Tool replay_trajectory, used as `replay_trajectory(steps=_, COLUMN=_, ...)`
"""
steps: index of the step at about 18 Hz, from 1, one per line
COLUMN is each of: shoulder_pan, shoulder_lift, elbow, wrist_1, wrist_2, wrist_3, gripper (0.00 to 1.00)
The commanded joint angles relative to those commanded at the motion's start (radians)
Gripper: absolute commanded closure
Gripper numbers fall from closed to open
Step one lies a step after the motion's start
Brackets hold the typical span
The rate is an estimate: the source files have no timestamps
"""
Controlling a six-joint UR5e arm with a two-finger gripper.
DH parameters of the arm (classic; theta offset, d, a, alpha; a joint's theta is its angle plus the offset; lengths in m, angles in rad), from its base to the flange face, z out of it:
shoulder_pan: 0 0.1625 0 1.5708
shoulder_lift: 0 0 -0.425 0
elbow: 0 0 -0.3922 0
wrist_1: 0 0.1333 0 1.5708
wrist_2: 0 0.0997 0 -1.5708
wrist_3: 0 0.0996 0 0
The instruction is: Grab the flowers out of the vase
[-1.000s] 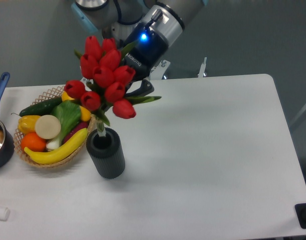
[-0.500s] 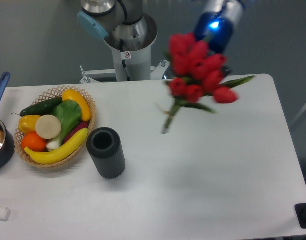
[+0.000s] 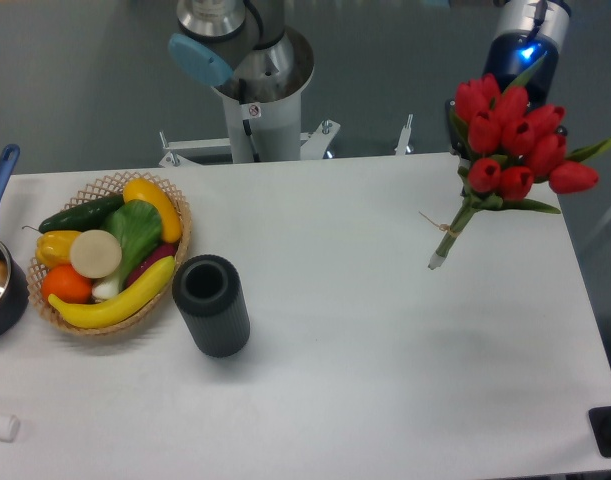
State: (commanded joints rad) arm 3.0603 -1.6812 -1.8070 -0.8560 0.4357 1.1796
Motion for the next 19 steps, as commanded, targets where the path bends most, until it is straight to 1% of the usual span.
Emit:
replay_trajectory(steps=9, shoulder_pan=-0.002, shoulder_lift=0.008, elbow=-0.017, wrist_1=0.000, wrist_2=-0.002, wrist_3=-0.003, gripper=0.62)
replay_trajectory(steps=19, shoulder_pan=0.003, shoulder_lift=0.011, elbow=-0.015, wrist_1=0.000, wrist_2=-0.002, wrist_3=-0.005, gripper=0.62)
